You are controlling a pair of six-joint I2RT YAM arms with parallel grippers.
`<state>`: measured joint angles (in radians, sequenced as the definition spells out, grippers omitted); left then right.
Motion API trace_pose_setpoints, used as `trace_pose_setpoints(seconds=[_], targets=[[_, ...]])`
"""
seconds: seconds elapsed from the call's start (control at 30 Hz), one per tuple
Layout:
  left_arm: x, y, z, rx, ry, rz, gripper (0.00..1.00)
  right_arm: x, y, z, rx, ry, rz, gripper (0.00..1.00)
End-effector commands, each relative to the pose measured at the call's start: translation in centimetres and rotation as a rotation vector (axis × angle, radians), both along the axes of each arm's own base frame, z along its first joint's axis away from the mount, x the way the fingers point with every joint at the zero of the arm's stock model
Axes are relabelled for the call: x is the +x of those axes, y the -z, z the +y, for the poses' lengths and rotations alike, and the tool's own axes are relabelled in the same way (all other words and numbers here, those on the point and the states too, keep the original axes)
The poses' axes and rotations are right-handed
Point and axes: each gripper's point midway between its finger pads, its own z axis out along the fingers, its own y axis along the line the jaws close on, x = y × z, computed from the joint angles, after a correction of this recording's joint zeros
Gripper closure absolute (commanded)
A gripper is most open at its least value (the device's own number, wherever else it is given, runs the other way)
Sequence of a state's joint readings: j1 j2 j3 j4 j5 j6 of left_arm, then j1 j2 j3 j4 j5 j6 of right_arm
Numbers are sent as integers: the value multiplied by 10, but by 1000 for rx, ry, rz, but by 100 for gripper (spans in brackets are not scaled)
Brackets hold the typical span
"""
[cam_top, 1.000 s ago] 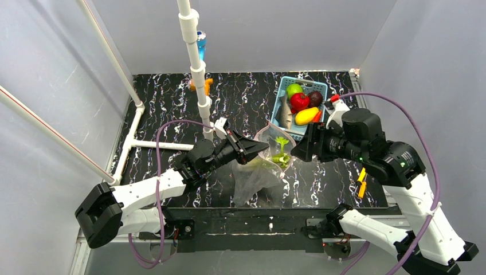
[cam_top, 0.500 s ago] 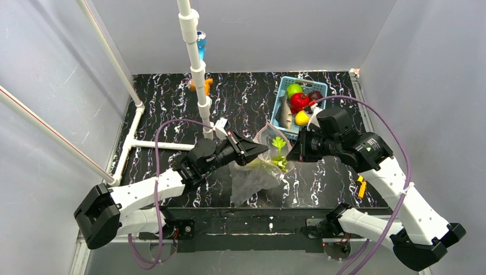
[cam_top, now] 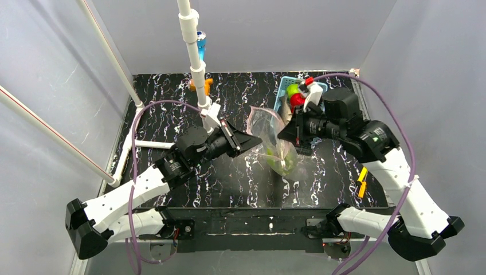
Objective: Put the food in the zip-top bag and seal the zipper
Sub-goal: Adjust the zipper food storage bag at the center of the board, then pick up the fake fish from the bin.
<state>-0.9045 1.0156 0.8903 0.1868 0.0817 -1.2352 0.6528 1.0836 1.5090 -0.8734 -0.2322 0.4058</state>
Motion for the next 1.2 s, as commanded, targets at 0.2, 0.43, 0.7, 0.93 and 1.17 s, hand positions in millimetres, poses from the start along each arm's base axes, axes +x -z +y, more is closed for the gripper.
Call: trace_pose_setpoints(seconds=[0.2,0.43,0.7,0.93,1.17], targets=[[1,41,20,163,-48,51,100,10,20,17,6,-48,6,88],[-7,28,31,184,-42,11,100,6,9,18,23,-68,-8,68],[-3,20,47,239,-96,-39,100,7,-41,16,76,-58,-98,42],[-1,28,52,281,-111,-40,100,31,-77,-2,92,95,-200,2],[-3,29,50,291,-97,-40,100,103,-44,-52,34,432,-92,2]])
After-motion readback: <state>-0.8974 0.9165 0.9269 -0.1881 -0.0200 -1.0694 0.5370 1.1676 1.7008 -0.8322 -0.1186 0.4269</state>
